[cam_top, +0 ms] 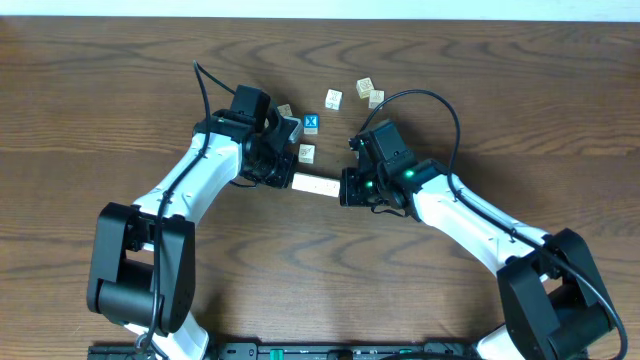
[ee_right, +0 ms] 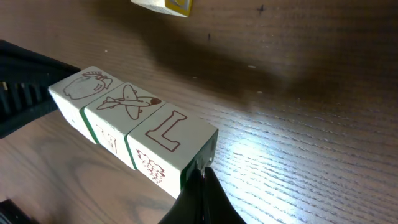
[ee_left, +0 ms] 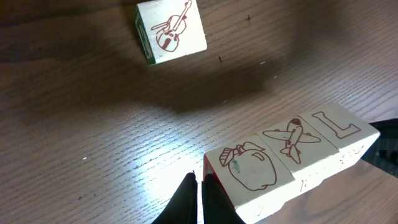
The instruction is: Lift 3 blocks
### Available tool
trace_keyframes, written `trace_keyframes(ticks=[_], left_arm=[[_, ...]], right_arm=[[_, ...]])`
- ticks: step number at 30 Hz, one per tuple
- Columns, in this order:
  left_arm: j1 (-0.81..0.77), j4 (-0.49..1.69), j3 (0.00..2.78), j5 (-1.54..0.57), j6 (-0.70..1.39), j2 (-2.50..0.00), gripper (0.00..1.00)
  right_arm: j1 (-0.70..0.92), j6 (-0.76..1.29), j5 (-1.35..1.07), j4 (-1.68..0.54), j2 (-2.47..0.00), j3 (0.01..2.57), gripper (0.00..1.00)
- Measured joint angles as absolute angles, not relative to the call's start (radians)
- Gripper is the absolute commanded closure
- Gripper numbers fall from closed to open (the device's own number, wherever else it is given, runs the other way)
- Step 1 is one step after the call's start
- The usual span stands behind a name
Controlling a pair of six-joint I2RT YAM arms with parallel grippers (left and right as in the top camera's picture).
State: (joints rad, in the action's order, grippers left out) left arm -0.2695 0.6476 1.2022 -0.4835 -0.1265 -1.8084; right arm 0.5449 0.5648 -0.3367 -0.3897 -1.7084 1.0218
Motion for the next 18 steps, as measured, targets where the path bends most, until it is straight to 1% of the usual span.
trace_keyframes(ticks=[18], left_arm=[[-0.270, 0.648, 1.202, -0.487, -0.108, -1.745, 0.93]], right_arm=[[0.545, 0.564, -0.337, -0.393, -1.707, 1.022, 0.99]])
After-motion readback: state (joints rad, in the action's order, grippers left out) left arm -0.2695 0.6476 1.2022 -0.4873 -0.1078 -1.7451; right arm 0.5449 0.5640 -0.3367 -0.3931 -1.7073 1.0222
